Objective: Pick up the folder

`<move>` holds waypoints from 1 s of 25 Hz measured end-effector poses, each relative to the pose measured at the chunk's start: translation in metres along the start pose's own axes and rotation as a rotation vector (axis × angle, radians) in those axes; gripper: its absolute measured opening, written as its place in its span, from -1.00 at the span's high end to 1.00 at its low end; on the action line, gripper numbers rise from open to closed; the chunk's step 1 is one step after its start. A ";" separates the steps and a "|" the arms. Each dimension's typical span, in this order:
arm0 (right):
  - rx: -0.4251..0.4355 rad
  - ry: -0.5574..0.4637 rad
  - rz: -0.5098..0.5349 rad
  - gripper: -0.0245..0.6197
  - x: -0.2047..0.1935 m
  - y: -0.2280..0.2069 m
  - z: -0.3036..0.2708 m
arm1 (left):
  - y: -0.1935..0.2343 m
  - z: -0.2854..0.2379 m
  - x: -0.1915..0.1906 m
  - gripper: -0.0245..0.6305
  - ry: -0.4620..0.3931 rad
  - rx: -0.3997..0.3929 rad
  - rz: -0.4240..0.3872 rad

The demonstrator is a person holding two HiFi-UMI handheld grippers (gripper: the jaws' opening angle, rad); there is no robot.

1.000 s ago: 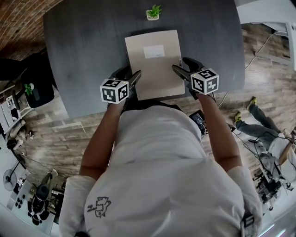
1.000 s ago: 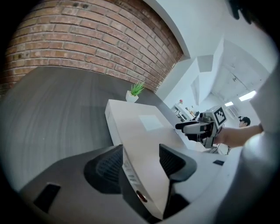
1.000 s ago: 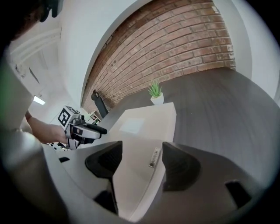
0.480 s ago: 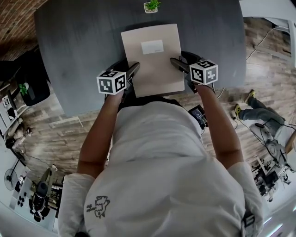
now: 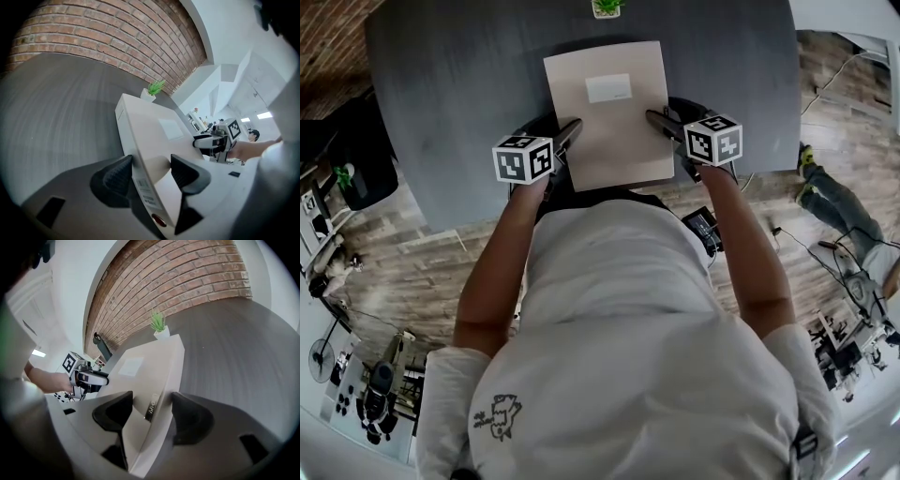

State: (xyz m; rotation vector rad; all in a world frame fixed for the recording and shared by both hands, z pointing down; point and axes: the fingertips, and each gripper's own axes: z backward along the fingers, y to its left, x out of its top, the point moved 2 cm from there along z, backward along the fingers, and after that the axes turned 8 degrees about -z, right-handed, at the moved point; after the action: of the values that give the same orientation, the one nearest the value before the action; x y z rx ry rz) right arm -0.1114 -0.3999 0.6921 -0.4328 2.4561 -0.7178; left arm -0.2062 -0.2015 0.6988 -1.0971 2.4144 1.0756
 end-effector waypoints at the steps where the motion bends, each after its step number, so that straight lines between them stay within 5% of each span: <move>1: -0.001 0.000 0.000 0.09 0.001 0.000 0.000 | 0.000 0.000 0.001 0.09 0.000 0.001 0.002; 25: -0.060 -0.073 0.072 0.17 0.018 0.031 0.035 | -0.024 0.030 0.032 0.12 -0.063 0.070 -0.052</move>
State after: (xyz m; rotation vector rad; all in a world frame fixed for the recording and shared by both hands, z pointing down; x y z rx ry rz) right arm -0.1099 -0.3972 0.6421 -0.3842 2.4166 -0.5901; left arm -0.2115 -0.2072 0.6492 -1.0812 2.3431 0.9863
